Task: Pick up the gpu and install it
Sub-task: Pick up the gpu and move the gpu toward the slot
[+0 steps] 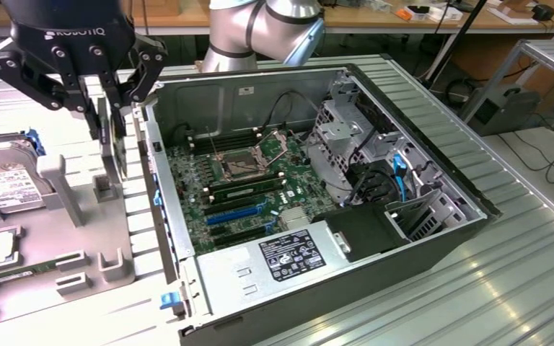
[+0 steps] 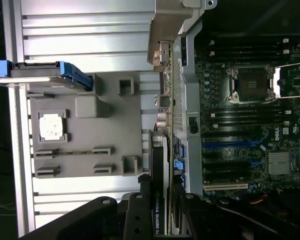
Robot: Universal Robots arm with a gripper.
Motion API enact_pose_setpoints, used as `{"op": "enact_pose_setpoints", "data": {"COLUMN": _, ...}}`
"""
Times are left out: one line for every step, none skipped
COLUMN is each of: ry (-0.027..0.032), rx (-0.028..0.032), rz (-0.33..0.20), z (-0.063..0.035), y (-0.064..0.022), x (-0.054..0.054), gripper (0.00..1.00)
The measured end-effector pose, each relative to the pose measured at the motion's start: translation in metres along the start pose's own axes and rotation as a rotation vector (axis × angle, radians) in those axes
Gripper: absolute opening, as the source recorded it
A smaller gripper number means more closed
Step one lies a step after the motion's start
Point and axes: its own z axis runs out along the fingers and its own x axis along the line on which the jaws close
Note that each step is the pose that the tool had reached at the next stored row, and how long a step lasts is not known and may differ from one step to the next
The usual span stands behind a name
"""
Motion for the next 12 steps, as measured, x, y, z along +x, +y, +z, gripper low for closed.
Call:
{"op": "enact_pose_setpoints", "data": {"ry": 0.0, "rx": 0.0, "rz": 0.0, "z": 0.0001, "y": 0.0001, "x": -0.001, "gripper": 0.27}}
{"op": "enact_pose_setpoints", "data": {"ry": -0.0001, "rx": -0.0001, "rz": 0.0, "z": 0.0001, "y": 0.0001, "x": -0.003, "gripper": 0.27}}
{"op": "enact_pose_setpoints", "data": {"ry": 0.0, "rx": 0.0, "rz": 0.0, "z": 0.0001, "y": 0.0002, "x": -0.004, "gripper": 0.27}}
{"op": "enact_pose_setpoints", "data": {"ry": 0.0, "rx": 0.0, "rz": 0.0, "z": 0.0002, "y": 0.0003, "x": -0.006, "gripper": 0.27}}
{"op": "enact_pose_setpoints", "data": {"ry": 0.0, "rx": 0.0, "rz": 0.0, "z": 0.0003, "y": 0.0003, "x": -0.008, "gripper": 0.27}}
{"op": "enact_pose_setpoints", "data": {"ry": 0.0, "rx": 0.0, "rz": 0.0, "z": 0.0003, "y": 0.0004, "x": -0.01, "gripper": 0.27}}
{"op": "enact_pose_setpoints", "data": {"ry": 0.0, "rx": 0.0, "rz": 0.0, "z": 0.0004, "y": 0.0005, "x": -0.011, "gripper": 0.27}}
{"op": "enact_pose_setpoints", "data": {"ry": 0.0, "rx": -0.0001, "rz": 0.0, "z": 0.0004, "y": 0.0005, "x": -0.012, "gripper": 0.27}}
{"op": "enact_pose_setpoints", "data": {"ry": 0.0, "rx": 0.0, "rz": 0.0, "z": 0.0004, "y": 0.0006, "x": -0.013, "gripper": 0.27}}
{"op": "enact_pose_setpoints", "data": {"ry": 0.0, "rx": 0.0, "rz": 0.0, "z": 0.0005, "y": 0.0006, "x": -0.015, "gripper": 0.27}}
{"op": "enact_pose_setpoints", "data": {"ry": 0.0, "rx": 0.0, "rz": 0.0, "z": 0.0005, "y": 0.0007, "x": -0.016, "gripper": 0.27}}
{"op": "enact_pose_setpoints", "data": {"ry": 0.0, "rx": 0.0, "rz": 0.0, "z": 0.0006, "y": 0.0007, "x": -0.017, "gripper": 0.27}}
